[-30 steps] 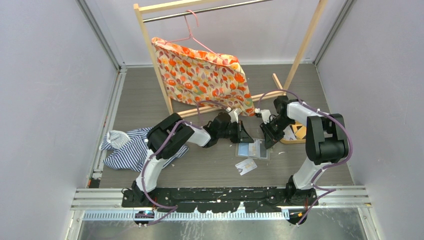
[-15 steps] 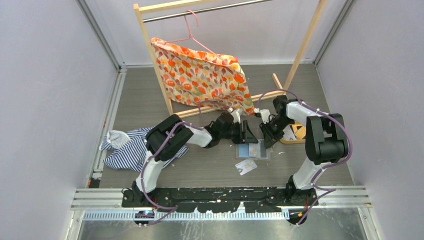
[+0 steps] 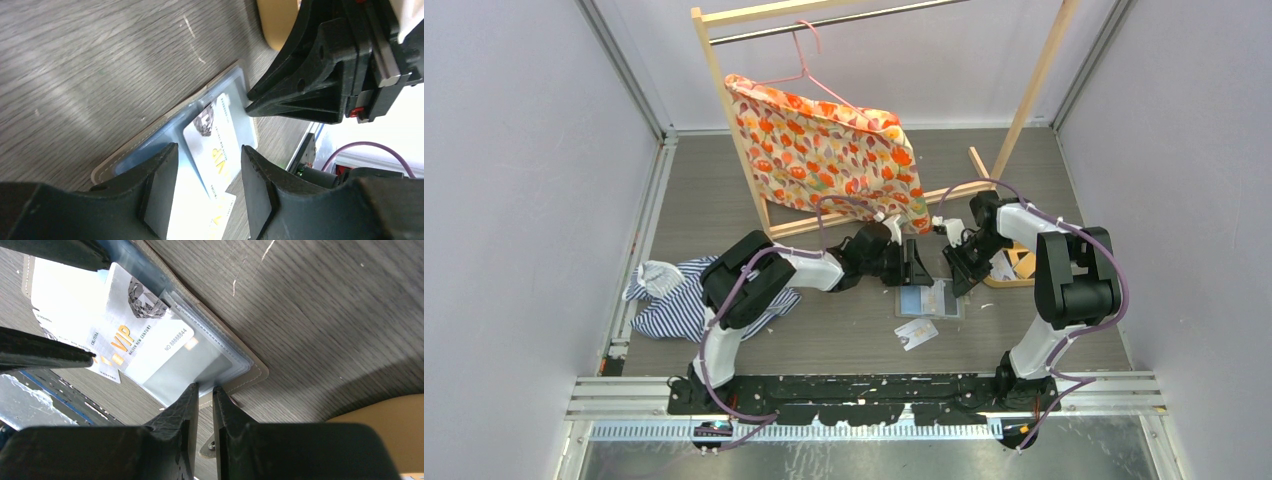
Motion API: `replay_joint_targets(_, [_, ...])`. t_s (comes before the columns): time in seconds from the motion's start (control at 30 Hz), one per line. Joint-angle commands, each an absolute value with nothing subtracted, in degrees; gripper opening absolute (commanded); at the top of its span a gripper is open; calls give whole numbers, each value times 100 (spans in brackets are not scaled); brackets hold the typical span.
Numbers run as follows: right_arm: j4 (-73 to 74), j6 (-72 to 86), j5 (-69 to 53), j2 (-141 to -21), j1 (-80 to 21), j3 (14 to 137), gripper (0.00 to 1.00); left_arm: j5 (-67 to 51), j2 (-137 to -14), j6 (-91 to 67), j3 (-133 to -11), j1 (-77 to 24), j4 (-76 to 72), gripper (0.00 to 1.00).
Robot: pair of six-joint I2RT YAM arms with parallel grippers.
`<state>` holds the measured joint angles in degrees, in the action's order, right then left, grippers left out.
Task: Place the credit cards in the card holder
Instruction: Insert the credit card into the card holder.
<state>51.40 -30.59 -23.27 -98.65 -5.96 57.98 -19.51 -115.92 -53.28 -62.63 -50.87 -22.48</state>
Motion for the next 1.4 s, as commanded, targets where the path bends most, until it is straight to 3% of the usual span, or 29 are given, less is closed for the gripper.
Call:
replay_joint_targets(0.0, [5080, -3017, -2387, -9870, -628, 5979, 22, -1735, -11305, -5068, -6214, -5071, -1557, 49])
replay_joint_targets(0.17, [5081, -3015, -2391, -9877, -625, 5985, 22, -1808, -11327, -5089, -6232, -5136, -1428, 36])
replay_joint_targets(0.53, [5094, -3015, -2399, -9881, -628, 5985, 22, -2077, -11602, -5419, -6382, -5480, -1739, 30])
replay_joint_targets(1.07, [5237, -3098, -2879, -9600, -650, 6053, 22, -2033, -12022, -5856, -6937, -5660, -2080, 29])
replay_joint_targets(1.37, [5282, -3129, -3108, -9165, -565, 6071, 27, -2091, -12184, -6270, -6889, -5652, -2579, 32])
